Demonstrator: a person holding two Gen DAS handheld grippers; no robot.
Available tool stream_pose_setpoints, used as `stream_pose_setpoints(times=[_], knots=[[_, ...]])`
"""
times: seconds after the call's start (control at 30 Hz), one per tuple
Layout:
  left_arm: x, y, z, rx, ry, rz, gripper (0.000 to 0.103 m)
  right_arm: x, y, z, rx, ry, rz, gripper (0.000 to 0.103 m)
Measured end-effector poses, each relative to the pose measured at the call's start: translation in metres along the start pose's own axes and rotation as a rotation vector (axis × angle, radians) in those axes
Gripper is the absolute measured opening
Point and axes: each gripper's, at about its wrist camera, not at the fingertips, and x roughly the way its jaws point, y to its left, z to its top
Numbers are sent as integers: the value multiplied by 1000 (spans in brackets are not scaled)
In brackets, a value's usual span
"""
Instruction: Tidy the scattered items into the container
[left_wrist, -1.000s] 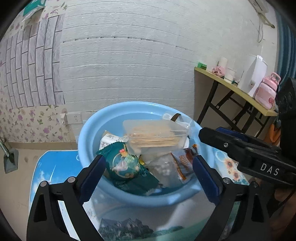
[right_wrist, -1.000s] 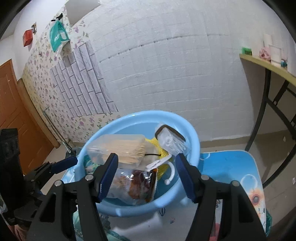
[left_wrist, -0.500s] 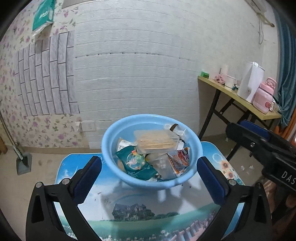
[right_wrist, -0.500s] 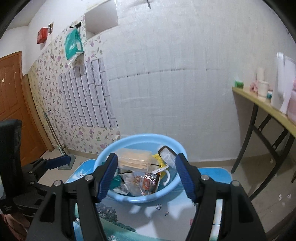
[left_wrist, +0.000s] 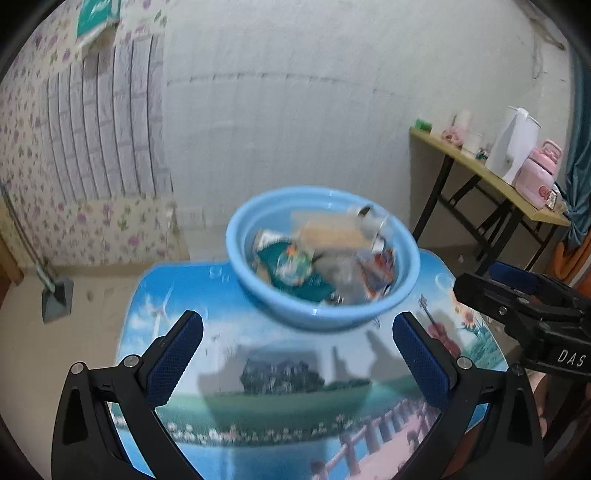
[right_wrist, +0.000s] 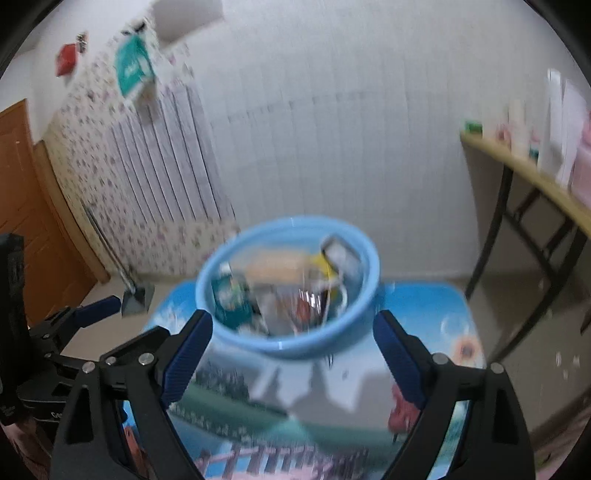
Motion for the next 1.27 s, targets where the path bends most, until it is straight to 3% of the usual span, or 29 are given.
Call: stream_pose_setpoints(times=[0.1,0.2,0.57,1.27], knots=[[1,10,-4,-47,18,-21,103,5,0,-12,-19,29,-30,91],[-4,13,-6,-40,-1,28,103,6,2,-19,-32,42,-22,91],[-20,9,0,-12,-48,97,103,-2,7,-17,-39,18,-11,91],[-25,1,0,39,-103,129,103,1,9,-19,-48,27,-30,91]])
